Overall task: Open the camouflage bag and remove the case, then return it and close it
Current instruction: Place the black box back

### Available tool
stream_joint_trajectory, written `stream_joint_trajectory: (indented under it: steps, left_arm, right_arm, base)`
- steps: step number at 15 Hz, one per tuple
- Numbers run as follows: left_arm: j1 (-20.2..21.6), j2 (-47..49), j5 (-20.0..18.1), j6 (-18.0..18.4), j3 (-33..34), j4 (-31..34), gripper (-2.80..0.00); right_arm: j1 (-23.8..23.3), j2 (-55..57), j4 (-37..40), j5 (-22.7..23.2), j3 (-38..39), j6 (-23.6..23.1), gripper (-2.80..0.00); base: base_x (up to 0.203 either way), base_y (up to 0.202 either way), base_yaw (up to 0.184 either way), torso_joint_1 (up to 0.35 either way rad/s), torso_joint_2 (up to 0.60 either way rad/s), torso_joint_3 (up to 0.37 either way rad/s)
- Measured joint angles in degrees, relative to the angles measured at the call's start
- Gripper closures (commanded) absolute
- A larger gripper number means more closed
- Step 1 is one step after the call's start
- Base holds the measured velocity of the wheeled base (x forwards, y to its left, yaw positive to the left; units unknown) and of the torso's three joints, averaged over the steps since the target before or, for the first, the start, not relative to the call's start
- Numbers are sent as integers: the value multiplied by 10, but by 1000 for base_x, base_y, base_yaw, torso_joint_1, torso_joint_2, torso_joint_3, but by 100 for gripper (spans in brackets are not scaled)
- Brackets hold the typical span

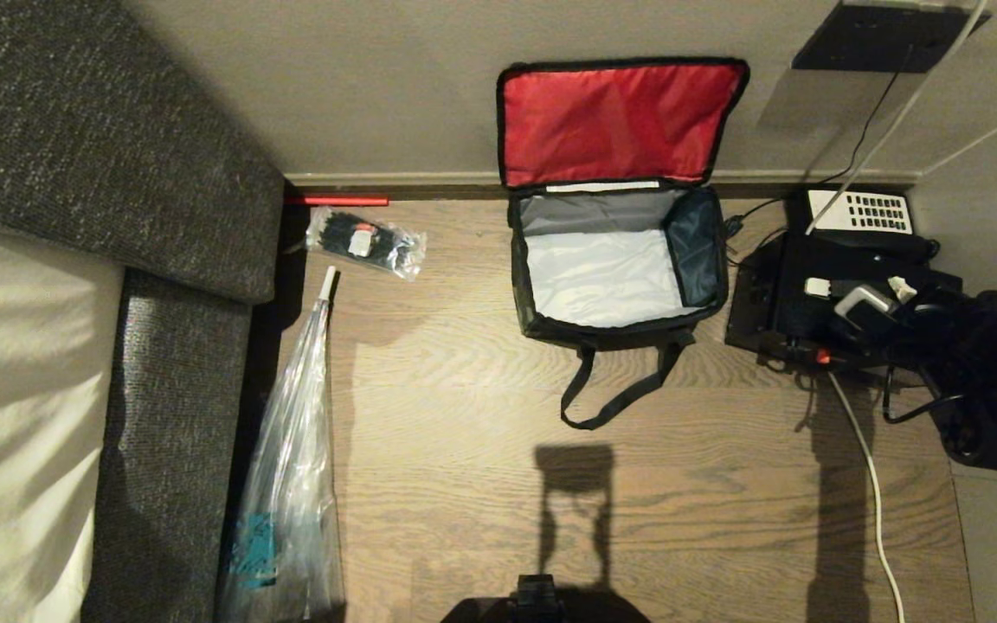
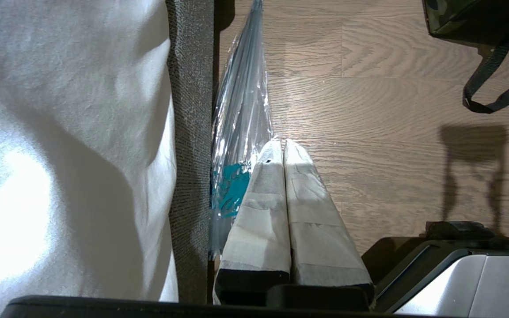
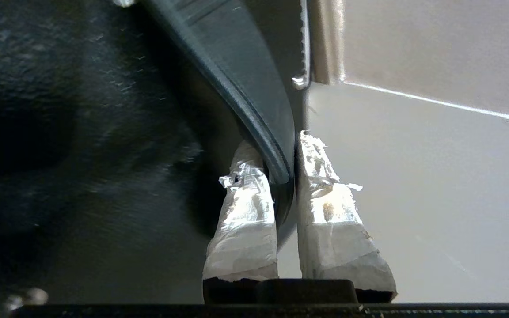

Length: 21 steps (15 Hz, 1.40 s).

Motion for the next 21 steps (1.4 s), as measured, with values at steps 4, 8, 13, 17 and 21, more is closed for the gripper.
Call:
stream_joint_trajectory:
  steps: [4,8,13,17,21]
  left_arm:
    - [0,0,0,0,0,0,0]
    - [0,0,0,0,0,0,0]
    - [0,0,0,0,0,0,0]
    - [0,0,0,0,0,0,0]
    - [0,0,0,0,0,0,0]
  right_arm:
    - [0,-52,2,2,27,2,0]
    - [-1,-88,-6,1,41,1,0]
    - [-1,-120,-7,0,47,0,0]
    - [-1,-160,-6,2,71,2,0]
    - [-3,-196,-7,2,82,2,0]
  base:
    - [0,0,0,0,0,0]
    - [0,0,0,0,0,0]
    - [0,0,0,0,0,0]
    - [0,0,0,0,0,0]
    - [0,0,0,0,0,0]
